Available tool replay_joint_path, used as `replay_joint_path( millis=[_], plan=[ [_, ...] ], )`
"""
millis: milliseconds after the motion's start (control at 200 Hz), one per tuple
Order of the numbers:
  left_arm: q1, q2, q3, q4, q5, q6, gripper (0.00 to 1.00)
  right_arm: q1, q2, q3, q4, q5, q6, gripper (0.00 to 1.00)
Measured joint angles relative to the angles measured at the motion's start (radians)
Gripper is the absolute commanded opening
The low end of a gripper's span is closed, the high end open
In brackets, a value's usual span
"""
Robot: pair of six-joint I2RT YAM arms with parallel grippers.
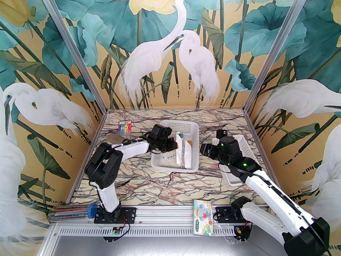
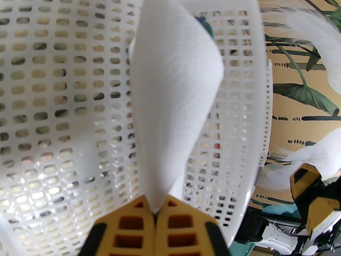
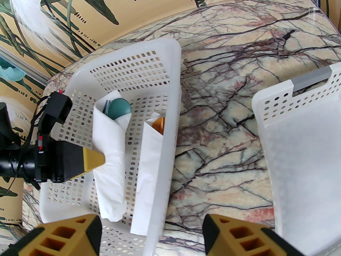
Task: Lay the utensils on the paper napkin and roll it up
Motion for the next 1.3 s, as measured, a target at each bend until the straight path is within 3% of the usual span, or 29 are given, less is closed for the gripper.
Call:
replay_joint_path(
  millis=[1060, 1300],
  plan=[
    [-0.018, 0.125, 0.07, 0.022, 0.001, -0.047, 0.0, -0.001, 0.005, -0.007, -0.014, 0.029, -0.018, 0.7],
    [-0.018, 0.13, 0.071, 0.024, 0.002, -0.047, 0.15, -0.001, 0.008, -0.011, -0.014, 0.029, -0.018, 0.7]
  ],
)
